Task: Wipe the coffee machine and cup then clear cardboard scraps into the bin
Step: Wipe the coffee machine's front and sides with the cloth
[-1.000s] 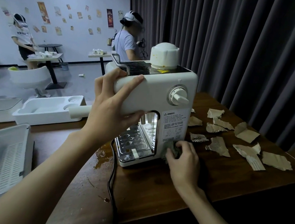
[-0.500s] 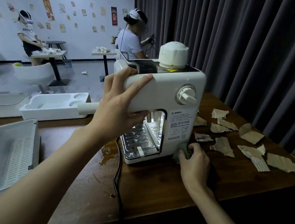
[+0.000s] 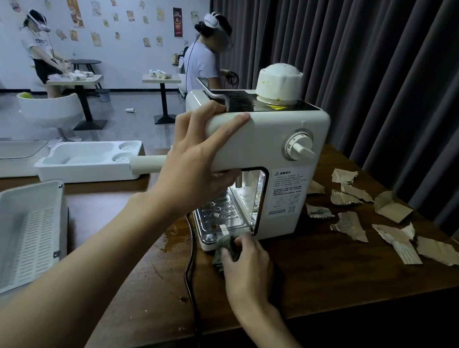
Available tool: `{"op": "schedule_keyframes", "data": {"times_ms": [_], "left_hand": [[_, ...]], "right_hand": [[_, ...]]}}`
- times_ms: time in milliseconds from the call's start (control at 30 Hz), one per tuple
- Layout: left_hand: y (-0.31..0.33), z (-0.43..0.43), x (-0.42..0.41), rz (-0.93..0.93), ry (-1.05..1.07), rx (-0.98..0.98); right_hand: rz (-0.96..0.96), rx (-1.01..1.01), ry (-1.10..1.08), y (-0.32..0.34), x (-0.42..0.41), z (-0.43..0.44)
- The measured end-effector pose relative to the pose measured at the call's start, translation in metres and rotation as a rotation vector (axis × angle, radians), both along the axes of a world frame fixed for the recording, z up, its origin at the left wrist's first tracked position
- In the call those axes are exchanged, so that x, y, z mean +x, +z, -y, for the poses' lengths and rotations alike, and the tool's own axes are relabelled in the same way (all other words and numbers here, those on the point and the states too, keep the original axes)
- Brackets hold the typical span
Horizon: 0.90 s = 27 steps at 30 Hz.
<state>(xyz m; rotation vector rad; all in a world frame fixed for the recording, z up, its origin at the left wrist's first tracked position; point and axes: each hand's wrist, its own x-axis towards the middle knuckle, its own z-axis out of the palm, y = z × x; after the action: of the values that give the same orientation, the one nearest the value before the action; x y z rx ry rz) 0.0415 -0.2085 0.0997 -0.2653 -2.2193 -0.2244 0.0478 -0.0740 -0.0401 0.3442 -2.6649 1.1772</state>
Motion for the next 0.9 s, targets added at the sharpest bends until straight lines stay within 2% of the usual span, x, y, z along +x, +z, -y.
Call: {"op": "schedule_keyframes", "data": {"times_ms": [400, 633, 767, 900], "left_hand": [[-0.001, -0.001, -0.002, 0.000, 0.009, 0.017], [-0.002, 0.001, 0.000, 0.002, 0.016, 0.005], [-0.001, 0.001, 0.001, 0.002, 0.021, 0.007], [-0.002, 0.002, 0.004, 0.010, 0.026, 0.006]], "right_hand": [[-0.087, 0.049, 0.182, -0.002, 0.009, 0.012], [-0.040, -0.053, 0.229, -0.003, -0.003, -0.002], [-0.028, -0.077, 0.197, -0.003, -0.013, -0.014], [0.005, -0.088, 0.041, -0.001, -0.036, -0.038]]}}
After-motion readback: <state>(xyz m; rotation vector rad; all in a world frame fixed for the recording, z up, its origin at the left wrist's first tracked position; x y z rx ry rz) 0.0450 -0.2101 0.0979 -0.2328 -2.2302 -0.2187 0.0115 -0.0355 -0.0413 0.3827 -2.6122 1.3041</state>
